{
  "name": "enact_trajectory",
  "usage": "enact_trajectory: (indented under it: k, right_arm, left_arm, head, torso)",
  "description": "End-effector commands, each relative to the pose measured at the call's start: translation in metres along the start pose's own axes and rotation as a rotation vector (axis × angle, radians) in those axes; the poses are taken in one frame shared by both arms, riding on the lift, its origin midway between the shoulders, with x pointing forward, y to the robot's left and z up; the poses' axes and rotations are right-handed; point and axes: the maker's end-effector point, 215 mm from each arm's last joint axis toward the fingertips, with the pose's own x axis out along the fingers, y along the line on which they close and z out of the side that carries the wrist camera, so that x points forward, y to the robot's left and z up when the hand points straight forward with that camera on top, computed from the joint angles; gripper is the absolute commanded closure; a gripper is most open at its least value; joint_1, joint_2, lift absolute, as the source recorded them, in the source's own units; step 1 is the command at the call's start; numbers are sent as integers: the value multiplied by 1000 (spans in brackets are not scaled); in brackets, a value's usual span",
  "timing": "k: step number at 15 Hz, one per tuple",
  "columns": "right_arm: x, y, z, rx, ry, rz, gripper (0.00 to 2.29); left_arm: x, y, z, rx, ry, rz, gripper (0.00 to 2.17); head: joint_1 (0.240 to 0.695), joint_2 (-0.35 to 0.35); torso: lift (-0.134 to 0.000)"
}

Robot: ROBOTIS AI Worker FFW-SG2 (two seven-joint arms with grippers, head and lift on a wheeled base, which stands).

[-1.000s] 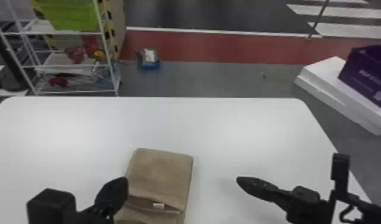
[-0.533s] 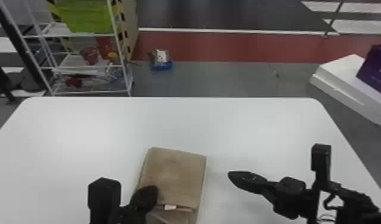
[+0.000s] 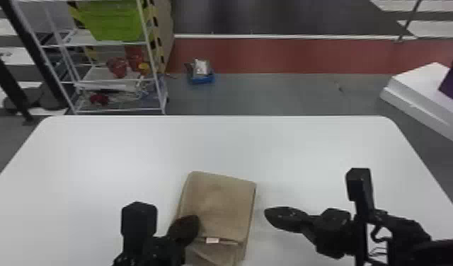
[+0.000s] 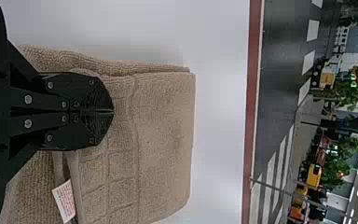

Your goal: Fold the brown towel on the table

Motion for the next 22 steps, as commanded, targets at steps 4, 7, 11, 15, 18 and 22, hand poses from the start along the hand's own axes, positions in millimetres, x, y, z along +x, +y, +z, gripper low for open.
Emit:
enact_trajectory:
  k: [4,7,11,15,18,22]
  right_arm:
    - [28,8,0,9,44,51,1831]
    - [46,18,9,3,33,85,1831]
    - [58,11,27,1,-2,57,1831]
    - [50,-11,39,-4,-54,-22,1831]
    - [24,-53,45,-9,-103,-177,1835]
    - [-6,-37,57,-6,-179,-143,1835]
  left_arm:
    - [1,7,0,-3,12,4,1976]
    - [2,4,-2,-3,23,-10,1976]
    - [3,3,-3,-2,27,-14,1976]
    - [3,5,-6,0,39,-9,1976]
    - [1,5,-8,1,44,-8,1976]
    - [2,4,-11,4,49,-4,1976]
  head:
    - [695,51]
    - [695,77]
    - [695,101]
    - [695,103]
    - [695,69]
    - [695,4]
  torso:
    - [-124]
    - [-124]
    - [-124]
    - [-124]
    - [-124]
    - [-124]
